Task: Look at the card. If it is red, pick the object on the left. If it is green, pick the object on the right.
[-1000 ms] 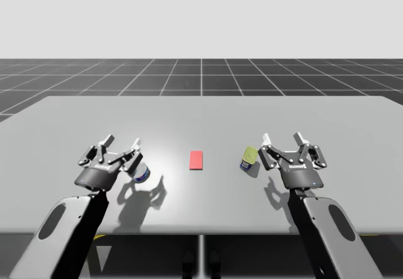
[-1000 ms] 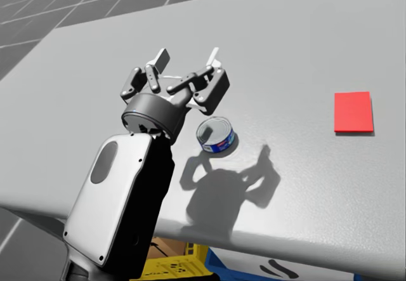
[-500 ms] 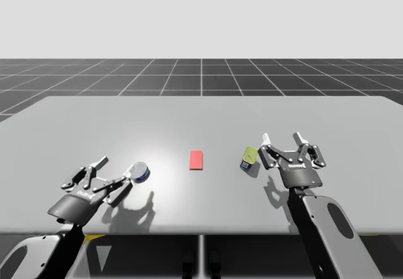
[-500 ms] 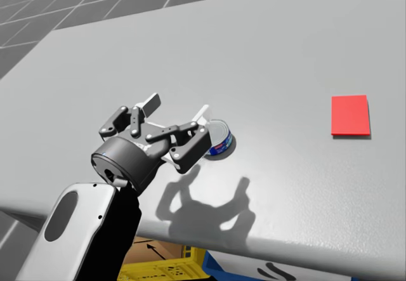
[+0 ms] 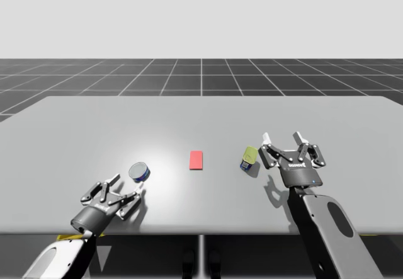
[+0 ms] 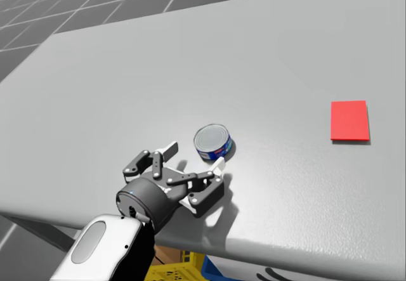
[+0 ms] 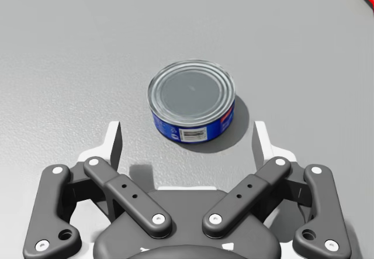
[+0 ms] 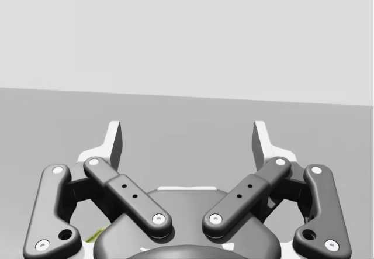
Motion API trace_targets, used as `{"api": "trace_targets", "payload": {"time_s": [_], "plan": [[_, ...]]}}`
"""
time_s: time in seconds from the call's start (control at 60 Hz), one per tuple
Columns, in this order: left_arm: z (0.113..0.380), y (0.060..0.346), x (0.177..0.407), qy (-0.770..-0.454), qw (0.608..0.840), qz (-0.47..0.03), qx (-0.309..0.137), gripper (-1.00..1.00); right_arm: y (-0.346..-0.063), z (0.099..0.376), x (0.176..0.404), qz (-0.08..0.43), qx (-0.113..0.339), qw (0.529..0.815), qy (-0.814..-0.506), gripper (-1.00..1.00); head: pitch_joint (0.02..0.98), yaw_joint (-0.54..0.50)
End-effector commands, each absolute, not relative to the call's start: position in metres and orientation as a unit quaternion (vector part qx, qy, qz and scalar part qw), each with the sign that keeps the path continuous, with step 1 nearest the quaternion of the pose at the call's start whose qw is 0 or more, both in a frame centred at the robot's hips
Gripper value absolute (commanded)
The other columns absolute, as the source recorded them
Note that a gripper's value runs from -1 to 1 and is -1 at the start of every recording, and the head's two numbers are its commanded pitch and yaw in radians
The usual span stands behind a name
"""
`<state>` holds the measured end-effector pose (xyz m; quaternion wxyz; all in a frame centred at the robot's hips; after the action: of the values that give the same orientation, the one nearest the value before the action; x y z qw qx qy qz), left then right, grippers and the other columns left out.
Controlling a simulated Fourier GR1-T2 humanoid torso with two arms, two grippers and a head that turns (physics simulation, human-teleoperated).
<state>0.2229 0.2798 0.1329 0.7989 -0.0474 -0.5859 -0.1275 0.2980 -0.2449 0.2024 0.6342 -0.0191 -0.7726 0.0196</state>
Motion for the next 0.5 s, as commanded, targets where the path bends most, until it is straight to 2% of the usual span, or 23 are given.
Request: {"api": "trace_targets", "payload": {"time_s": [0.017,0.217,0.5], "plan": [[0.126,0.273,0.235,-0.584,0.800,-0.130,-0.045,-1.00,-0.245,0.203,0.298,0.019,-0.018,0.633,-0.773,-1.00,0.847,0.42],[0.128,0.266,0.252,-0.590,0.796,-0.127,-0.043,-1.00,-0.246,0.203,0.299,0.018,-0.016,0.633,-0.773,-1.00,0.846,0.42],[0.121,0.260,0.270,-0.578,0.807,-0.113,-0.047,-1.00,-0.247,0.204,0.298,0.016,-0.016,0.632,-0.774,-1.00,0.845,0.41]]}}
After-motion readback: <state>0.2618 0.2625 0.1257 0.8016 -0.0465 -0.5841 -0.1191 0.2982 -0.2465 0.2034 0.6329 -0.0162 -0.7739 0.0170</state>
